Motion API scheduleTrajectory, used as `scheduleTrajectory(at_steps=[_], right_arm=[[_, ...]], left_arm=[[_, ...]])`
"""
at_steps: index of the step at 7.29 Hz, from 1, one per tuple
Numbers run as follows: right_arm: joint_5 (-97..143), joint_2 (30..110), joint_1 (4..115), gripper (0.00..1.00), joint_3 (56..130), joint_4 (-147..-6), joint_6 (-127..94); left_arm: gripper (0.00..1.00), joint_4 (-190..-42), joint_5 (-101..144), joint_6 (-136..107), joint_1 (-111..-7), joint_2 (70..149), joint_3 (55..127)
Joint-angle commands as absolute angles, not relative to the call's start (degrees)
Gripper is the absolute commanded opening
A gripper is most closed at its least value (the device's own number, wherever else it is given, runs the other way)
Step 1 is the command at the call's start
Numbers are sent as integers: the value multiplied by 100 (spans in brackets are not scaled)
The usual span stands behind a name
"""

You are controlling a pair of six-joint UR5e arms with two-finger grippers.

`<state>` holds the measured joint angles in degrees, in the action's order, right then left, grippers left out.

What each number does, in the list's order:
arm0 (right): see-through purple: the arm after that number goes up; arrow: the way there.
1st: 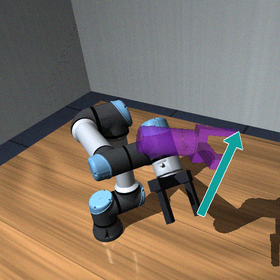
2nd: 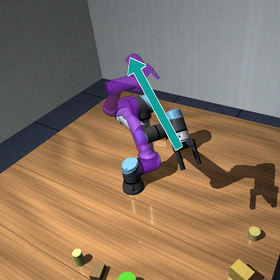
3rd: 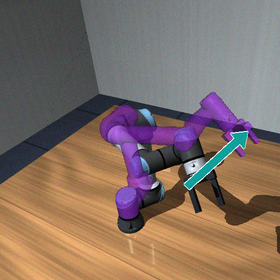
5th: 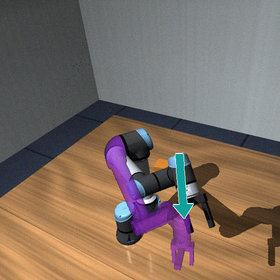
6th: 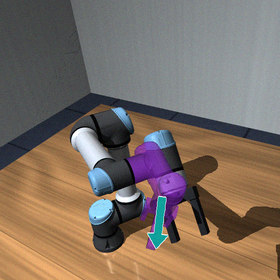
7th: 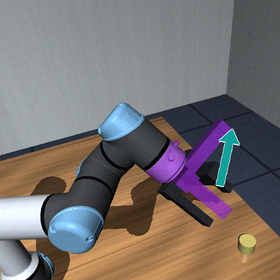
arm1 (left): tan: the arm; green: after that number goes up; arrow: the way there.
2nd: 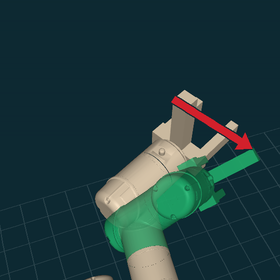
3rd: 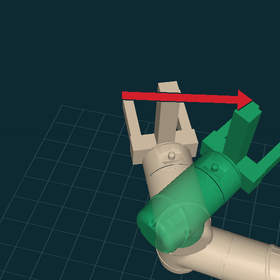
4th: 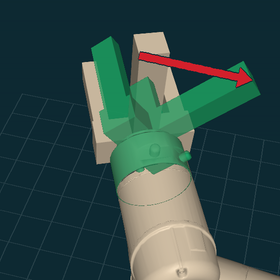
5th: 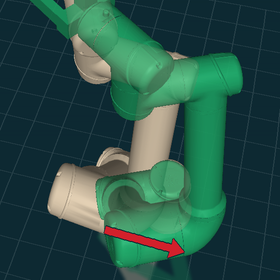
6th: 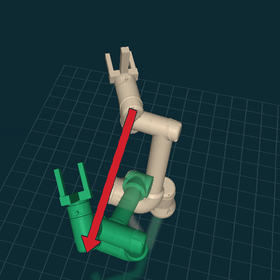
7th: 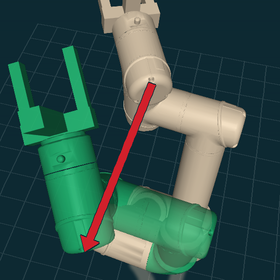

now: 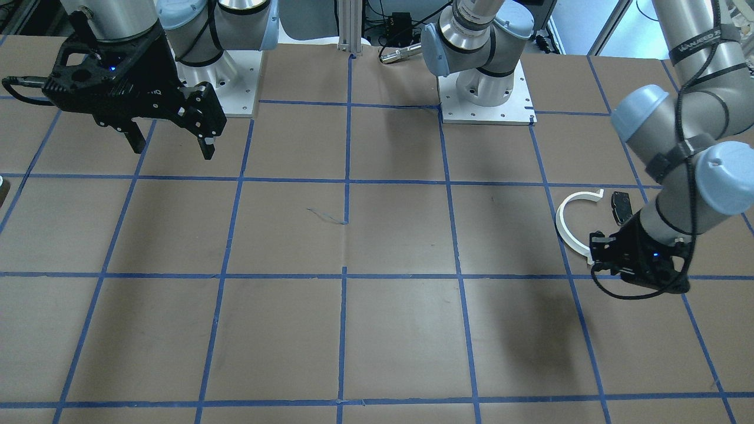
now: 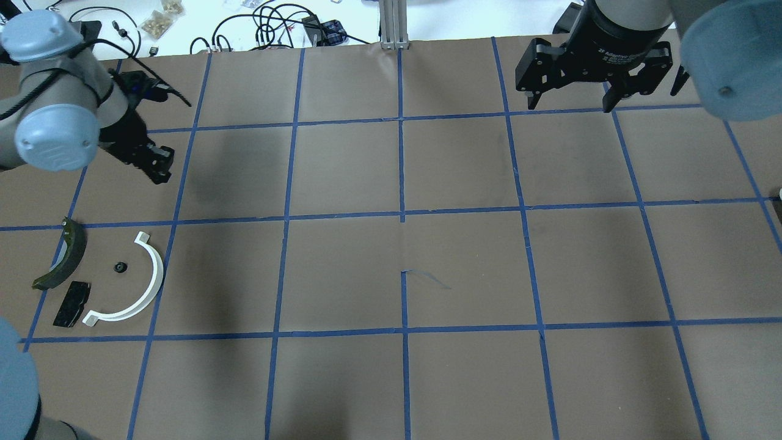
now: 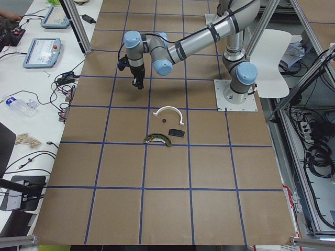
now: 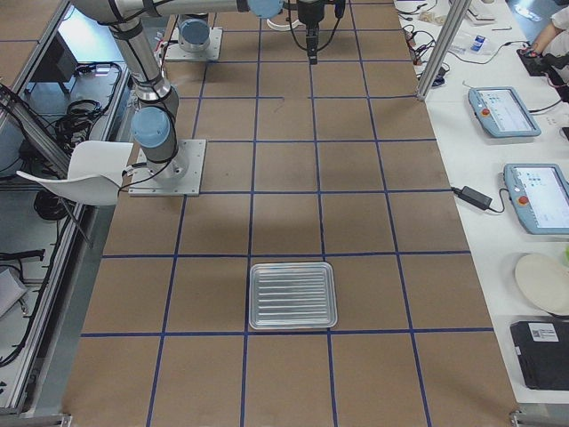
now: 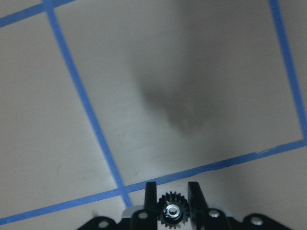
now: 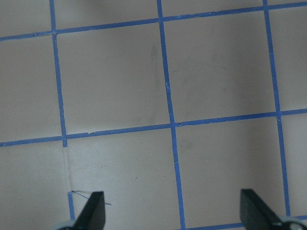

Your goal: Place bearing gear from tray to pile

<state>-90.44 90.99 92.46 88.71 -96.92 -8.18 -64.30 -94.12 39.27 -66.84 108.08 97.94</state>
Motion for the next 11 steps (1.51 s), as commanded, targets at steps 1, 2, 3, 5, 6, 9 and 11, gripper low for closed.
scheduleTrajectory(at_steps=[1, 2, 3, 5, 6, 9, 11], right_arm=[[-9044, 9097, 9246, 100, 8877, -9686, -817], [-9044, 9097, 9246, 100, 8877, -9677, -817], [-9044, 9097, 9255, 100, 8877, -9685, -817], [-9044, 9105, 9255, 100, 8877, -9685, -809], [-9044, 9105, 9255, 100, 8877, -9677, -817], [-9044, 9105, 9255, 100, 8877, -9677, -809], [-9044, 9105, 9255, 100, 8877, -9694, -809]], left_arm=[[0, -6425, -9405, 4611, -5900, 10863, 9817], [0, -6381, -9404, 4710, -5697, 10976, 9835], [0, -6355, -9387, 4737, -5626, 11021, 9931], [0, -6058, -9430, 4694, -5607, 11143, 10177], [0, -6047, -9431, 4728, -5607, 11232, 10282], [0, -5881, -9431, 4737, -5599, 11355, 10555], [0, -5854, -9448, 4737, -5599, 11434, 10547]])
